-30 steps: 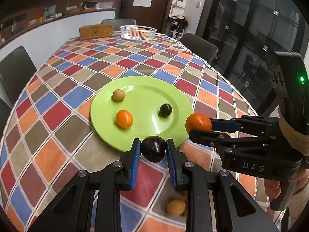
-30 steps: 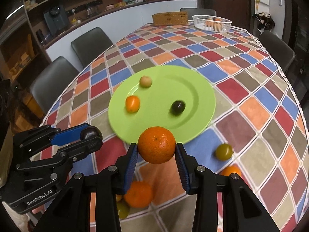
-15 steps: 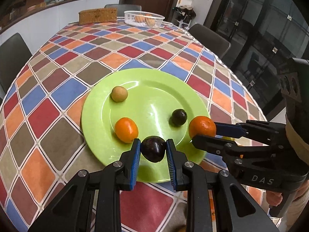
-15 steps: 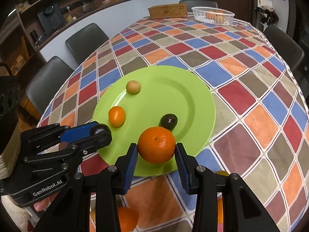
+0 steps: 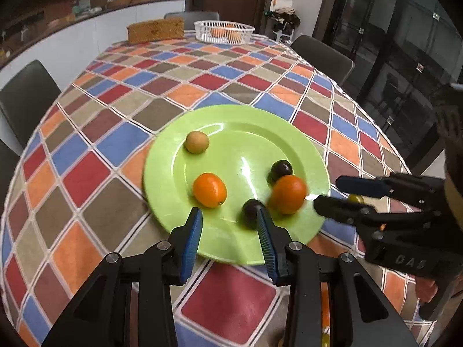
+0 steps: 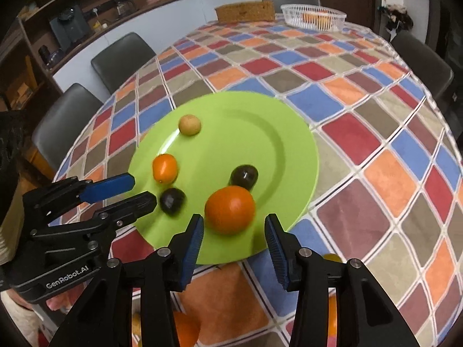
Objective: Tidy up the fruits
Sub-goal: 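Carry plum and orange onto the green plate and open both tools, then withdraw both open tools from the plate toward the remaining fruits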
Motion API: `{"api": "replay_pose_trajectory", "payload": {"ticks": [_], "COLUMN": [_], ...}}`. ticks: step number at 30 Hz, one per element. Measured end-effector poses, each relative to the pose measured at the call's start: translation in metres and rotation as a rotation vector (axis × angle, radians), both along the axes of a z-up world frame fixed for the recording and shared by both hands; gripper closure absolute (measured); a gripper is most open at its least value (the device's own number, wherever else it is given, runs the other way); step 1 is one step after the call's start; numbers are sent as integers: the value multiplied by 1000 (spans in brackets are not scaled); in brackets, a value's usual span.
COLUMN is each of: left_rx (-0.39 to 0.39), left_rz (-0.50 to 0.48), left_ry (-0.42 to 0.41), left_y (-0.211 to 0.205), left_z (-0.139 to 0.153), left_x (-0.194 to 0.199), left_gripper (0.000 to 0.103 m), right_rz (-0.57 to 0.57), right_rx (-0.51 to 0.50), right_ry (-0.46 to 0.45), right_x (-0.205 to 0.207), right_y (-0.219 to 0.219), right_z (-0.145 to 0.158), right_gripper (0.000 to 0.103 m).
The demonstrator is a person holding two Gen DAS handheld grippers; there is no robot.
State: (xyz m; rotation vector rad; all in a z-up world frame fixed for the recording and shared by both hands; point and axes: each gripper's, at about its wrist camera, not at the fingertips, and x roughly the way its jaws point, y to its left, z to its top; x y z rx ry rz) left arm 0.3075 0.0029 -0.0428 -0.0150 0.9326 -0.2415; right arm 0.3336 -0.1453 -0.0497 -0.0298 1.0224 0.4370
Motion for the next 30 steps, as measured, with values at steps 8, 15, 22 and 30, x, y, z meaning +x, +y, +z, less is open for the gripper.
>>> {"api": "replay_pose_trajectory", "payload": {"ticks": [8, 15, 22, 30], "left_rx": [50, 66, 68, 26], "left_rz": [-11, -11, 21, 30], "left_ry": [-112, -192, -220, -178], "left_y": [-5, -8, -14, -34], "left_z": [39, 65, 70, 53], "left_x": [-46, -86, -120, -144], "left_gripper": [58, 50, 46, 44], "right_rz": [-8, 3, 3, 14], "right_rx": [12, 24, -24, -50], "right_ry": [-116, -201, -290, -293], "right_x": [-36, -72, -107, -128], "right_y": [-9, -15, -25, -45], "right_z": [42, 67, 80, 75], "right_gripper": [50, 44, 43, 41]}}
